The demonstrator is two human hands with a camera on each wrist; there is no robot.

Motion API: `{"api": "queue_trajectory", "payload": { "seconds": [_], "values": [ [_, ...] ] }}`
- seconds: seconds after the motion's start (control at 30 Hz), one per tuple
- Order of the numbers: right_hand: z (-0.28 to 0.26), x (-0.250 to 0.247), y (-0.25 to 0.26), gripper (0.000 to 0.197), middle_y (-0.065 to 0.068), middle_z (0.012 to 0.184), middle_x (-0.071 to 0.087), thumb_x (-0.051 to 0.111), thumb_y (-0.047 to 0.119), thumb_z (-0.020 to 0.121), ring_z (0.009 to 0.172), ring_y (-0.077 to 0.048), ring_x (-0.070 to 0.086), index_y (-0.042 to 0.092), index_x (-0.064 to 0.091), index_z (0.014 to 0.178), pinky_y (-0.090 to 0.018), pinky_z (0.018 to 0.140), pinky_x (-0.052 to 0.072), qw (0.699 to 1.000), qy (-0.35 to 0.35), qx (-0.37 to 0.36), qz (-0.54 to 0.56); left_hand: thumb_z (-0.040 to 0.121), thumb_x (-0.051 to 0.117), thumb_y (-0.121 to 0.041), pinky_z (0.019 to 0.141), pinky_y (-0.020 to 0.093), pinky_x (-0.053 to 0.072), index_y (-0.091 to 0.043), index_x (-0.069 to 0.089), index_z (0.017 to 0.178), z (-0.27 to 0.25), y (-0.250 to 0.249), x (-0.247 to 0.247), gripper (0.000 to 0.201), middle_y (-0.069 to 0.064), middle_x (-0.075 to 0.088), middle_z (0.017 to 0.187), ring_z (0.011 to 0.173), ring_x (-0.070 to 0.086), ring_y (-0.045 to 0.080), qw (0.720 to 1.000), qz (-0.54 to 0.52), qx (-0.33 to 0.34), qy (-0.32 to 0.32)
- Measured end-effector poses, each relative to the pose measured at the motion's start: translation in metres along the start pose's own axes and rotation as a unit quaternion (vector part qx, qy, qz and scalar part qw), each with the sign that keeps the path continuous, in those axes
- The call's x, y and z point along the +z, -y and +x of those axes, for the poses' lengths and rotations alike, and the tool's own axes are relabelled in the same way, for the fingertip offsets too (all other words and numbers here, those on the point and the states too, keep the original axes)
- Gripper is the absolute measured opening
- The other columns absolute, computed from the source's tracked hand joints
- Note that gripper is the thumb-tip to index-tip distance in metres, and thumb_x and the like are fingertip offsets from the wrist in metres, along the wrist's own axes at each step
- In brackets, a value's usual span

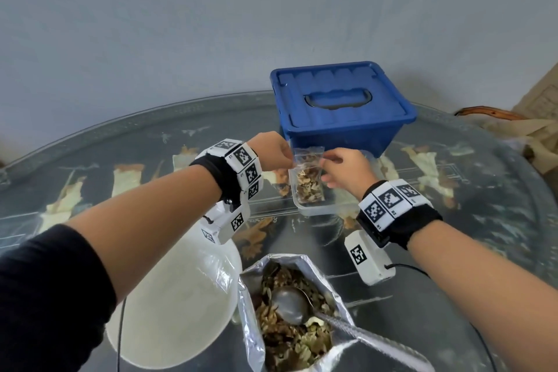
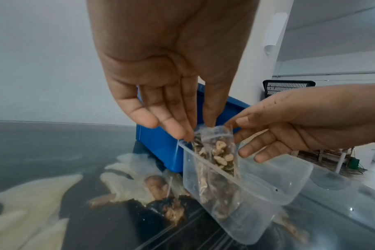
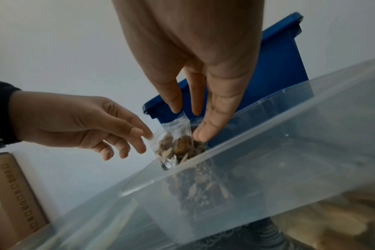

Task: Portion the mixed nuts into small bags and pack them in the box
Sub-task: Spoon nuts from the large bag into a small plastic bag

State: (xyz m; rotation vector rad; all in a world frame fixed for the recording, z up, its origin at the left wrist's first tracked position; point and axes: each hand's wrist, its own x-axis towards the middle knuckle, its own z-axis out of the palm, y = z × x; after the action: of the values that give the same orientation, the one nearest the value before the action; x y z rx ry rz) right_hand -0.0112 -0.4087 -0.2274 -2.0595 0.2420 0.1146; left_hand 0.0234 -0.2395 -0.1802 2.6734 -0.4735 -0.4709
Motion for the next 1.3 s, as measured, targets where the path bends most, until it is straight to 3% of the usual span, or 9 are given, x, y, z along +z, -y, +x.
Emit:
{"api": "queue_trajectory", "payload": {
  "seconds": [0.07, 0.17, 0.57, 0.73, 0.87, 1.03, 1.1, 1.2, 1.3],
  "values": [
    [-0.008, -0.007, 0.002, 0.032, -0.007, 0.105, 0.065, 0.058, 0.020, 0.091, 0.096, -0.025, 0.064, 0.007, 0.058, 0.119, -0.044, 0.087, 0.053, 0.999, -0.014, -0.021, -0.028, 0.088, 0.059, -0.028, 0.075, 0.024, 0.043, -0.012, 0.067, 0.106, -0.009, 0.002, -0.005, 0.025, -0.009, 0.057, 0.065, 0.072, 0.056, 0.011, 1.000, -0.002, -0.009, -0.004],
    [-0.027, -0.020, 0.005, 0.031, -0.006, 0.116, 0.062, 0.057, 0.023, 0.091, 0.108, -0.021, 0.058, 0.011, 0.059, 0.120, -0.039, 0.094, 0.048, 0.994, -0.020, -0.062, -0.083, 0.087, 0.061, -0.029, 0.078, 0.024, 0.044, -0.013, 0.066, 0.107, -0.028, 0.008, -0.014, 0.026, -0.001, 0.066, 0.083, 0.079, 0.060, 0.013, 0.999, -0.019, -0.022, -0.021],
    [-0.114, -0.035, -0.008, 0.027, -0.003, 0.111, 0.064, 0.054, 0.019, 0.093, 0.095, -0.011, 0.055, 0.012, 0.061, 0.119, -0.020, 0.081, 0.039, 0.977, 0.022, -0.129, -0.167, 0.090, 0.058, -0.029, 0.079, 0.026, 0.044, -0.010, 0.066, 0.096, -0.145, 0.046, -0.011, 0.022, -0.001, 0.061, 0.090, 0.085, 0.056, 0.014, 0.993, 0.016, -0.066, -0.092],
    [-0.129, -0.018, -0.044, 0.027, -0.010, 0.114, 0.065, 0.056, 0.015, 0.092, 0.104, -0.023, 0.060, 0.006, 0.061, 0.117, -0.025, 0.089, 0.041, 0.967, 0.051, -0.126, -0.213, 0.091, 0.054, -0.025, 0.076, 0.025, 0.040, -0.010, 0.065, 0.096, -0.176, 0.056, 0.021, 0.019, 0.004, 0.059, 0.091, 0.086, 0.053, 0.018, 0.992, 0.066, -0.094, -0.053],
    [-0.127, 0.002, -0.077, 0.033, -0.012, 0.124, 0.060, 0.059, 0.017, 0.090, 0.115, -0.028, 0.055, 0.007, 0.059, 0.122, -0.030, 0.097, 0.038, 0.954, 0.054, -0.126, -0.266, 0.090, 0.055, -0.029, 0.094, 0.029, 0.041, -0.013, 0.057, 0.118, -0.184, 0.066, 0.044, 0.032, 0.002, 0.057, 0.121, 0.108, 0.053, 0.020, 0.989, 0.106, -0.100, -0.031],
    [-0.112, 0.018, -0.107, 0.050, -0.007, 0.146, 0.038, 0.048, 0.036, 0.090, 0.132, -0.029, 0.035, 0.023, 0.039, 0.138, -0.042, 0.107, 0.033, 0.918, 0.093, -0.092, -0.374, 0.089, 0.058, -0.025, 0.076, 0.026, 0.038, -0.008, 0.049, 0.110, -0.184, 0.060, 0.037, 0.029, 0.010, 0.054, 0.113, 0.088, 0.046, 0.020, 0.981, 0.101, -0.117, -0.116],
    [-0.109, 0.020, -0.112, 0.056, -0.007, 0.150, 0.029, 0.044, 0.043, 0.090, 0.136, -0.030, 0.028, 0.027, 0.031, 0.142, -0.048, 0.109, 0.030, 0.897, 0.114, -0.082, -0.420, 0.086, 0.061, -0.025, 0.085, 0.032, 0.041, -0.011, 0.046, 0.119, -0.181, 0.060, 0.033, 0.039, 0.012, 0.049, 0.120, 0.101, 0.048, 0.026, 0.978, 0.087, -0.120, -0.147],
    [-0.109, 0.021, -0.116, 0.061, -0.007, 0.155, 0.015, 0.038, 0.051, 0.092, 0.142, -0.029, 0.015, 0.031, 0.021, 0.146, -0.050, 0.113, 0.021, 0.877, 0.132, -0.067, -0.456, 0.084, 0.064, -0.028, 0.100, 0.043, 0.038, -0.026, 0.042, 0.132, -0.178, 0.063, 0.033, 0.053, 0.009, 0.041, 0.133, 0.122, 0.040, 0.029, 0.978, 0.127, -0.129, -0.106],
    [-0.111, 0.021, -0.116, 0.062, -0.006, 0.156, 0.012, 0.040, 0.052, 0.092, 0.144, -0.027, 0.010, 0.032, 0.019, 0.147, -0.051, 0.115, 0.016, 0.881, 0.122, -0.071, -0.452, 0.082, 0.067, -0.031, 0.100, 0.044, 0.038, -0.024, 0.045, 0.129, -0.173, 0.065, 0.035, 0.052, 0.008, 0.042, 0.132, 0.122, 0.040, 0.029, 0.974, 0.145, -0.149, -0.086]
  ]
}}
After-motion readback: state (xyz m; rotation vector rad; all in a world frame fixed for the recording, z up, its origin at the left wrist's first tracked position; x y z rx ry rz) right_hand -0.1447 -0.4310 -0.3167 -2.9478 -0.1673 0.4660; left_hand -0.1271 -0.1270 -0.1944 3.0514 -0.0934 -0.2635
